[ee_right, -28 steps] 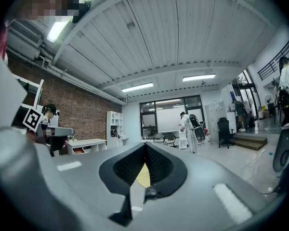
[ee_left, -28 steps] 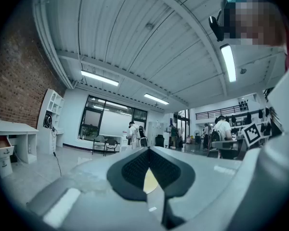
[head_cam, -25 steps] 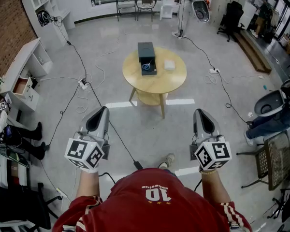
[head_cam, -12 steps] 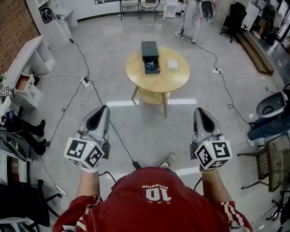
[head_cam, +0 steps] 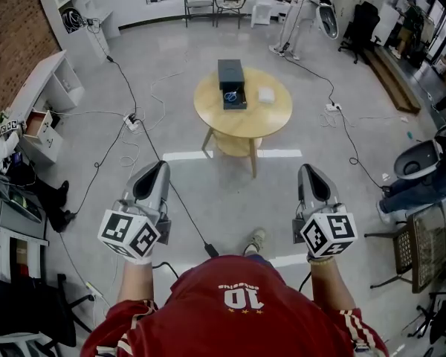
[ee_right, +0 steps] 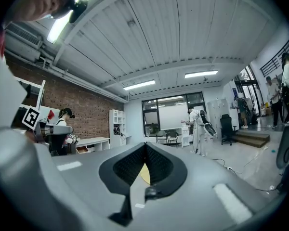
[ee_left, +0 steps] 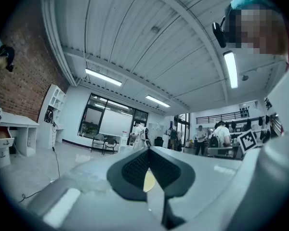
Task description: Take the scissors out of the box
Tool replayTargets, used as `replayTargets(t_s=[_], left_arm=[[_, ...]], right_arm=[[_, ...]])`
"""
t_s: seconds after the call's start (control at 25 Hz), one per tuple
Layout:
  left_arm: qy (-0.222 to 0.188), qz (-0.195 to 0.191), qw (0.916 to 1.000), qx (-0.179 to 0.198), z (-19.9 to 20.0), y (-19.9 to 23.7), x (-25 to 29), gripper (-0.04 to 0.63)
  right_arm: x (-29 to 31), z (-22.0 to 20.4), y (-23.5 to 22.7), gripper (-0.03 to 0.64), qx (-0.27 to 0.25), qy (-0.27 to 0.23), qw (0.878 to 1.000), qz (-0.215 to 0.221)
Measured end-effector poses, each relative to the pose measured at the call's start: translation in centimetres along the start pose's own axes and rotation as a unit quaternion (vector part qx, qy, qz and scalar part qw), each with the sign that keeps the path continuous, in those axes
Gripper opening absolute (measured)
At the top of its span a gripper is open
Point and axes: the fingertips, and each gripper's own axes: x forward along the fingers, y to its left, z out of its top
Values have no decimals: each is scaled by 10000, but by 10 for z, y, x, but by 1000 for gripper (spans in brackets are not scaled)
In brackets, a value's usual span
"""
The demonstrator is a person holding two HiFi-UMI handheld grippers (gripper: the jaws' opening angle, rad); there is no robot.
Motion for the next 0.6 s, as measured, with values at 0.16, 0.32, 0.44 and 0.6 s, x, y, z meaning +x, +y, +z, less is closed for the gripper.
replayTargets(t_s=[0.16,0.32,0.44,0.6], left_arm=[[4,6,10000,-16,-1,-2,-3,3],[15,20,10000,-33,-2,-1,-4,3],[-32,19,10000,-82,-1,0,-1,3],[6,40,10000,-83,-4,5,7,3]], right_arm=[[-2,-2,2,0,28,64,10000,58],[1,-3,4,0,-62,120,9999,96],[5,-4,0,0,-120,177,9997,92],[13,-6,-6,0,-68,200,9997,116]])
